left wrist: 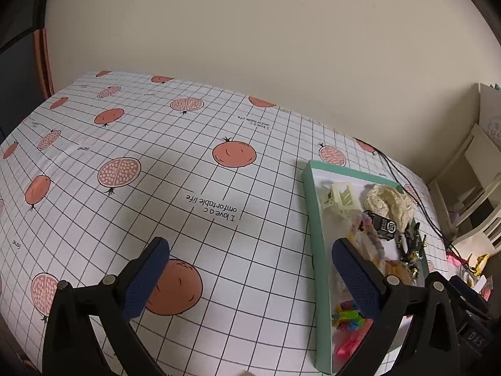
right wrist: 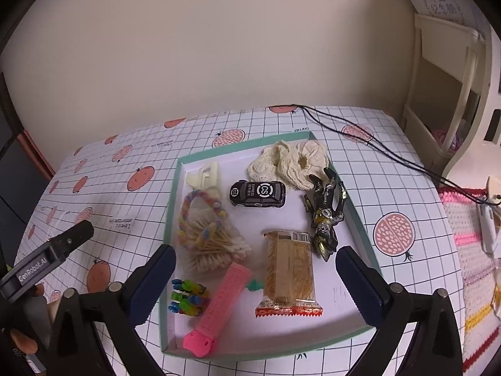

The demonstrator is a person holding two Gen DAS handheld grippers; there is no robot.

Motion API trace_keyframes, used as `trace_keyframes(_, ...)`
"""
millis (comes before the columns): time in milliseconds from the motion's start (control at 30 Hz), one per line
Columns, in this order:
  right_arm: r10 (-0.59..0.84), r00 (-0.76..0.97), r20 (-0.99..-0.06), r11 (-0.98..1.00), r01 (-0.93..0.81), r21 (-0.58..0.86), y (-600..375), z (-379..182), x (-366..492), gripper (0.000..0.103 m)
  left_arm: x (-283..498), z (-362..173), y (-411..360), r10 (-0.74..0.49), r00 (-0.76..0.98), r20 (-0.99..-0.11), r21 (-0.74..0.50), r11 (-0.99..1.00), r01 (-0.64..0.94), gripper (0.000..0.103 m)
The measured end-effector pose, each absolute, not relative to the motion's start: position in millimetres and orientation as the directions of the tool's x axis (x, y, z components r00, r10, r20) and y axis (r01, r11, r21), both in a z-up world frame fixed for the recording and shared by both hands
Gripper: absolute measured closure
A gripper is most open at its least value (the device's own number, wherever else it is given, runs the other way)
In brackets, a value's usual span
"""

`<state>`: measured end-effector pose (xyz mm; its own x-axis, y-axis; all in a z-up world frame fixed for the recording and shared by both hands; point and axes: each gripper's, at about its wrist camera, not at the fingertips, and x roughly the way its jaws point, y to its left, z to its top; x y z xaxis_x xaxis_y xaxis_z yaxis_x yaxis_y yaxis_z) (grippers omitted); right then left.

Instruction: Organize objects

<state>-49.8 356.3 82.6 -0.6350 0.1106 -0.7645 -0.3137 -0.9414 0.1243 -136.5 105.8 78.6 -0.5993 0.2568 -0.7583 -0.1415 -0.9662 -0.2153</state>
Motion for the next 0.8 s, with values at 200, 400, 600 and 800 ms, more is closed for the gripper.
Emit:
trace_keyframes(200,0.106,-0.649,-0.753,-0.948,-0.294,0.12,343.3,91.7,-40.8,0.0,-124.9,89.6,96.4,0.238,-0.62,-0.747,-0.192,-0.971,-0.142,0.0)
trace_keyframes(400,0.117,-0.66,-0.742,-0.95,-0.293,0.111,333.4,99.3,-28.0,0.0,-110.1,100.3,87.7,0.219,-0.644,-0.733,-0.154,-0.976,-0.157,0.0)
trace_keyframes(600,0.139,-0.67,-0.729,-0.952,-0.293,0.087,321.8,107.1,-14.0,0.0,-92.6,105.4,79.6,0.192,-0.661,-0.725,-0.112,-0.98,-0.163,0.0)
trace_keyframes(800,0.155,-0.68,-0.717,-0.955,-0.288,0.067,305.8,112.0,0.3,0.0,-71.8,109.1,63.0,0.203,-0.679,-0.705,-0.129,-0.979,-0.159,0.0)
